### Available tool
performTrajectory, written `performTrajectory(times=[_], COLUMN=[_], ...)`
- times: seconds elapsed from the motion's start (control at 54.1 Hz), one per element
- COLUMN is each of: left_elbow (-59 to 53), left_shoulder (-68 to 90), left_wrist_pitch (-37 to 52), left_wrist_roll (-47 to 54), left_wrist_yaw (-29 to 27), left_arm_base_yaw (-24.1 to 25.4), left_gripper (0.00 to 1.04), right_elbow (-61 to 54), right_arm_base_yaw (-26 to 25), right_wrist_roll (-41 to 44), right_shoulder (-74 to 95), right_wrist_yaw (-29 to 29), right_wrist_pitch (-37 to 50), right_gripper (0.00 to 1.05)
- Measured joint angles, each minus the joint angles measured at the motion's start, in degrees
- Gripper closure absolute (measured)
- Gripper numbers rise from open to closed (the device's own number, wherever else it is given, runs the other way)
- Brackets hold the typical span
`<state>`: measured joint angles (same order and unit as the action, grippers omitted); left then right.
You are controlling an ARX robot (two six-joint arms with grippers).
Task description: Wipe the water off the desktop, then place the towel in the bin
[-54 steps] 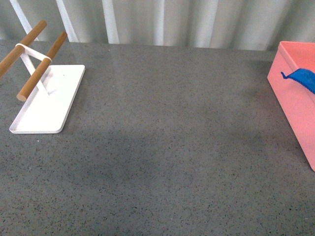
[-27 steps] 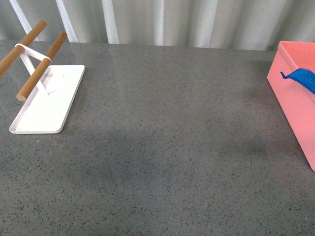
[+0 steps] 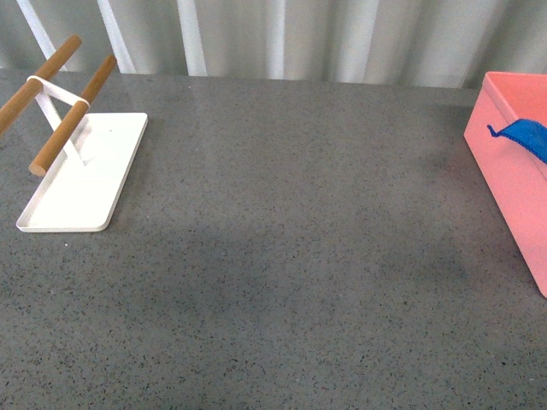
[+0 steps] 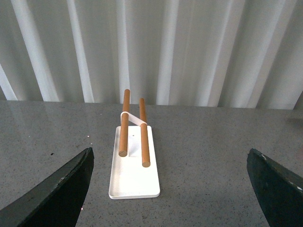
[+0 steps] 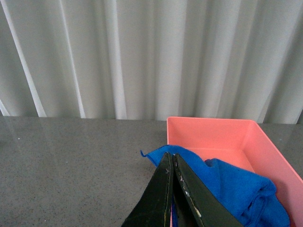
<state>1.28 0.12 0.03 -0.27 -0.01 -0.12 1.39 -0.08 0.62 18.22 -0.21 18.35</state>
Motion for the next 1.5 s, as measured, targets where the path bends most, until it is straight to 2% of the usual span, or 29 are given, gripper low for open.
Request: performTrajectory(times=[0.48,0.591,0.96,1.053,1.108,1.404,1.496], left_elbow=[0.00,0.00,0.00,0.00,0.00,0.00,0.00], left_shoulder=[0.00,0.00,-0.04,-0.04,-0.04,-0.04,-0.04], left_wrist_pitch=[0.00,0.00,0.00,0.00,0.00,0.00,0.00], left_wrist_roll=[0.00,0.00,0.00,0.00,0.00,0.00,0.00], left_wrist_yaw=[0.00,0.00,0.00,0.00,0.00,0.00,0.00], left_arm_base_yaw=[0.00,0.00,0.00,0.00,0.00,0.00,0.00], left_gripper=[0.07,0.07,0.07,0.07,0.07,0.07,0.07], right_elbow=[0.00,0.00,0.00,0.00,0.00,0.00,0.00], right_arm_base_yaw=[0.00,0.00,0.00,0.00,0.00,0.00,0.00], right_wrist_roll=[-0.02,-0.04,-0.04,-0.04,-0.04,-0.04,-0.04], right_shoulder=[-8.57,-15.74,-17.97,-17.97,-17.97,-17.97,-17.97], right_wrist_yaw=[0.13,0.15,0.15,0.17,0.15,0.15,0.15], right_wrist_pitch=[-8.52,-17.66,-18.25,-18.25,-18.25,-18.25,-18.25], right_gripper=[1.01,1.01,1.01,0.89,0.75,0.29,0.11])
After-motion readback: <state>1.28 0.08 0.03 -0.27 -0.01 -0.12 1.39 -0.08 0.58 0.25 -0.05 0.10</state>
